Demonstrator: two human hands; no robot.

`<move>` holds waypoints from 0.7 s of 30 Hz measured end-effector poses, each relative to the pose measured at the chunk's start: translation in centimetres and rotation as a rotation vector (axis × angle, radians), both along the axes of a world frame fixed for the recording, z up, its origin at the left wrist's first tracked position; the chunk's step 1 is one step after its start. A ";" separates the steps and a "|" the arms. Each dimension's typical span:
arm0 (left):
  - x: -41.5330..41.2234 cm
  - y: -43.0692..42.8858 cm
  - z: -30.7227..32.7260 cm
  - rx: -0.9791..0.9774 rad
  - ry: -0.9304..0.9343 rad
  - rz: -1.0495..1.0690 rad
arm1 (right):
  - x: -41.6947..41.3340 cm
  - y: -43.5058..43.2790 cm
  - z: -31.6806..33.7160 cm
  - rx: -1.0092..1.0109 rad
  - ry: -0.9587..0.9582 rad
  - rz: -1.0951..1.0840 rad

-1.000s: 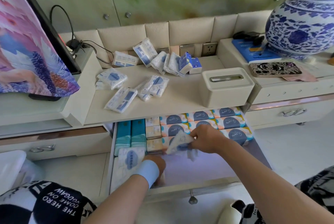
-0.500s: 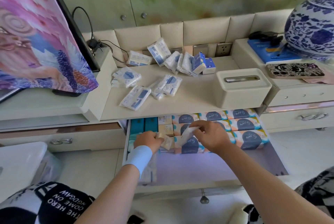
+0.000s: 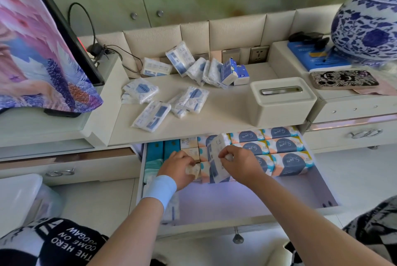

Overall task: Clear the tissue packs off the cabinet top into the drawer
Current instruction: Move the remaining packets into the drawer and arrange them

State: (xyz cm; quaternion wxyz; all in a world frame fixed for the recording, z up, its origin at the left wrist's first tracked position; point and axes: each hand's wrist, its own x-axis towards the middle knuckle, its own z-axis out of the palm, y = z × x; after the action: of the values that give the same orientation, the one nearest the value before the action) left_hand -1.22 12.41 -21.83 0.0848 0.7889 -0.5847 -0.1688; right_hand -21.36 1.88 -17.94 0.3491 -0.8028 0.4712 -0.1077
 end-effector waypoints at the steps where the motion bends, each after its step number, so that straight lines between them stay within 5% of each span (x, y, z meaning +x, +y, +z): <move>1: 0.1 0.0 -0.1 0.028 -0.013 -0.023 | 0.1 -0.1 -0.2 0.019 -0.012 -0.008; 13: 0.2 -0.3 0.3 0.059 -0.224 -0.059 | 1.5 -0.6 -0.9 0.098 -0.018 -0.030; 21: 0.2 -0.7 0.5 -0.005 -0.144 -0.051 | 1.2 -0.7 -1.1 0.099 -0.024 -0.028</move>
State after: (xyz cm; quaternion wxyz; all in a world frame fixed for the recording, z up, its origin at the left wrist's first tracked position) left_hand -0.98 11.74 -21.35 0.0401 0.7836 -0.6097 -0.1124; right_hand -20.13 1.22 -19.04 0.3923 -0.7765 0.4831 -0.0988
